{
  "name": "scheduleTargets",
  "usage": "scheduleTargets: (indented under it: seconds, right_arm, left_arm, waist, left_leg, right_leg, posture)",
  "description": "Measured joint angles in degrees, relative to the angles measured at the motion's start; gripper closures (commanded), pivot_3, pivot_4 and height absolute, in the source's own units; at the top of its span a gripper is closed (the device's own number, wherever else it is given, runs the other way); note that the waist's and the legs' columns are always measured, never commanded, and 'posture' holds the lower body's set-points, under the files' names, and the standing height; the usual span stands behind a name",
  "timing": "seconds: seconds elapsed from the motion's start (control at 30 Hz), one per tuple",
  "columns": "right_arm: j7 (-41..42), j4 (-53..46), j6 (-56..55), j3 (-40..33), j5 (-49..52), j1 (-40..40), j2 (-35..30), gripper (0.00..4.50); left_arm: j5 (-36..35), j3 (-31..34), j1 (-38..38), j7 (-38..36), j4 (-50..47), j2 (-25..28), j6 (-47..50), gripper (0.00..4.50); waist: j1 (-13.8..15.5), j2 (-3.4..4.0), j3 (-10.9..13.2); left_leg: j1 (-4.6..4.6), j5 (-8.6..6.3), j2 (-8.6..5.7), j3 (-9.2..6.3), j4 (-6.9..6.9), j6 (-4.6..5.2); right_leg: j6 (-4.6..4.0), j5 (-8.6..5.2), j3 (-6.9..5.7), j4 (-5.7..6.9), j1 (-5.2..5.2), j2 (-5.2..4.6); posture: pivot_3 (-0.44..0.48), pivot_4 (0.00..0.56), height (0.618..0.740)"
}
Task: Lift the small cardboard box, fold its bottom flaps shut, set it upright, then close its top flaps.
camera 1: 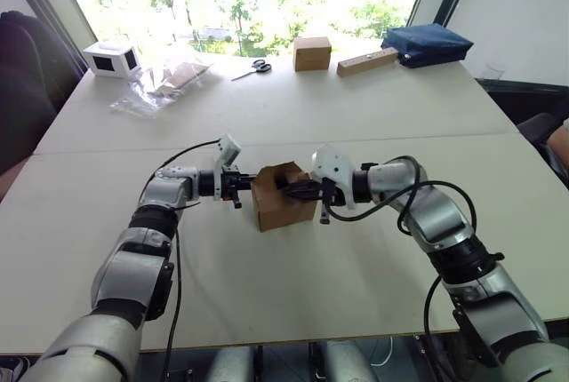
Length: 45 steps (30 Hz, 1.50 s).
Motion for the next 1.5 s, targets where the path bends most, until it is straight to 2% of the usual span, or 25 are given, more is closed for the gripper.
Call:
scheduleTargets:
  seconds: [0.27,0.43,0.57,0.6,0.63,0.73,0.83,1.03,1.33,1.5]
  right_arm:
    - [0.8,1.3,-0.7,0.2,-0.3,-0.3,0.8,4.50]
    - [1.1,1.4,-0.7,0.1,-0.2,-0.5,1.1,4.50]
    - [1.1,1.6,-0.6,-0.3,-0.2,-0.9,1.2,4.50]
    - [1.1,1.7,-0.6,-0.6,-0.2,-1.0,1.1,4.50]
    - [1.1,1.7,-0.7,-0.7,-0.2,-1.1,1.1,4.50]
    - [1.1,1.7,-0.7,-1.0,-0.2,-1.1,1.3,4.50]
    - [1.1,1.7,-0.7,-1.0,-0.1,-1.1,1.6,4.50]
    - [1.0,1.7,-0.7,-1.0,0.0,-1.1,2.1,4.50]
    - [1.1,0.8,0.0,-1.3,0.5,-0.4,2.0,4.50]
    - [3.2,-4.1,7.1,-8.5,9.1,-3.4,0.0,4.50]
  left_arm:
    - [1.2,0.3,1.4,1.5,-1.0,0.0,-0.3,4.47]
    - [0.1,4.7,2.6,5.9,-3.8,2.9,-0.5,4.47]
    - [-4.3,8.0,11.5,6.1,-22.1,9.4,7.0,4.47]
    - [-6.9,8.9,17.0,6.1,-32.2,12.1,12.2,4.47]
    - [-8.4,9.2,19.9,6.1,-37.7,13.2,14.8,4.47]
    - [-13.3,9.2,27.7,8.0,-54.8,15.4,23.7,4.47]
    - [-16.0,9.0,29.8,11.6,-64.3,14.9,27.9,4.47]
    - [-16.4,4.5,30.3,17.7,-67.6,10.2,28.9,4.47]
    - [-14.5,0.5,30.1,18.6,-65.0,10.1,24.8,4.47]
    - [-14.1,0.2,30.4,18.4,-63.4,10.1,22.4,4.47]
  waist:
    - [0.0,0.00,0.0]
    - [-0.2,0.00,0.0]
    - [-0.7,0.01,0.0]
    - [-0.4,0.01,0.0]
    - [-0.4,0.01,0.0]
    - [0.5,0.01,0.0]
    - [1.2,0.00,0.0]
    - [1.2,0.01,0.0]
    - [0.2,0.01,0.0]
    - [0.1,0.01,0.0]
  left_leg:
    - [0.00,0.02,0.00,0.00,0.00,-0.04]
    - [0.00,0.02,0.02,0.00,-0.03,-0.05]
    - [0.00,0.15,0.07,0.01,-0.14,-0.29]
    - [-0.01,0.15,0.07,-0.01,-0.14,-0.30]
    - [-0.03,0.15,0.08,-0.01,-0.13,-0.30]
    - [-0.03,0.14,0.06,-0.07,-0.04,-0.28]
    - [0.00,-0.01,0.04,-0.08,-0.02,-0.01]
    - [0.02,0.02,0.04,-0.06,-0.04,-0.06]
    - [0.02,0.02,0.05,-0.06,-0.06,-0.06]
    - [0.02,0.00,0.05,-0.06,-0.06,-0.03]
  right_leg:
    - [0.00,0.00,0.00,0.00,-0.01,-0.02]
    - [0.00,0.00,0.02,0.03,-0.06,-0.02]
    - [0.00,0.00,0.05,0.09,-0.16,-0.02]
    - [0.00,0.00,0.06,0.08,-0.16,-0.04]
    - [0.00,0.00,0.06,0.06,-0.15,-0.05]
    - [-0.01,0.00,0.06,-0.01,0.00,-0.10]
    - [-0.03,0.02,0.06,-0.06,0.05,-0.11]
    - [-0.03,0.02,0.05,-0.04,0.02,-0.06]
    - [-0.03,0.02,0.05,-0.05,0.01,-0.05]
    - [-0.03,0.02,0.05,-0.06,0.02,-0.06]
  posture:
    - [0.000,0.150,0.740]
    - [0.000,0.150,0.740]
    - [0.000,0.150,0.740]
    - [0.000,0.150,0.740]
    - [0.000,0.150,0.740]
    - [0.000,0.150,0.740]
    - [0.000,0.150,0.740]
    - [0.000,0.150,0.740]
    - [0.000,0.150,0.740]
    - [0.000,0.150,0.740]
